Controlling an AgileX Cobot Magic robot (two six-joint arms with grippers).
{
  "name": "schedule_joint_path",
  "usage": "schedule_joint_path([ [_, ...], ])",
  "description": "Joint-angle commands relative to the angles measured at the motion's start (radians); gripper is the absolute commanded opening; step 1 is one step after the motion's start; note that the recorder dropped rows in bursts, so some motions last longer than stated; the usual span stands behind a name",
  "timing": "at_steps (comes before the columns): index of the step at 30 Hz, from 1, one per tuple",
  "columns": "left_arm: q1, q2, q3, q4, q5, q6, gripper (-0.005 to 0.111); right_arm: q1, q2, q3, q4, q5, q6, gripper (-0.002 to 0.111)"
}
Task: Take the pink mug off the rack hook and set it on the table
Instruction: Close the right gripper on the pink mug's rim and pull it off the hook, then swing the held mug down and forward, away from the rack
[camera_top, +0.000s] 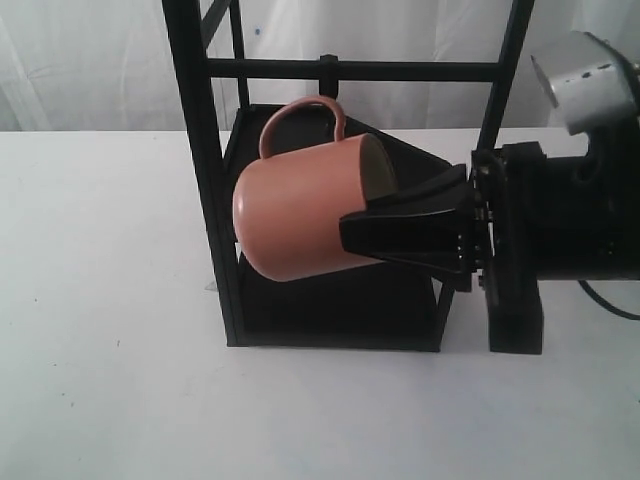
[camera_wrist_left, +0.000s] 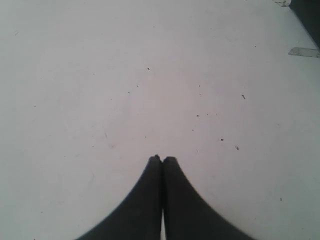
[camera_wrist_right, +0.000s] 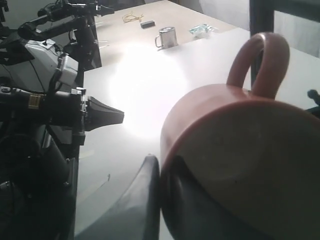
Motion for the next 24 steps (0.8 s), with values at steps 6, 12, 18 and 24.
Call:
schedule_joint_path([
  [6, -0.007, -0.003, 0.004, -0.004, 0.015, 0.001, 0.0, 0.02, -0.011, -0.008, 0.022, 0.06, -0.015, 0.0],
  [12, -0.007, -0.003, 0.004, -0.004, 0.015, 0.001, 0.0, 0.108, -0.011, -0.008, -0.011, 0.06, -0.013, 0.0],
  [18, -0.007, -0.003, 0.004, -0.004, 0.015, 0.001, 0.0, 0.268, -0.035, -0.008, -0.093, 0.06, -0.013, 0.0],
  [24, -0.007, -0.003, 0.004, -0.004, 0.015, 0.001, 0.0, 0.417, -0.111, -0.006, -0.369, -0.136, 0.141, 0.0],
])
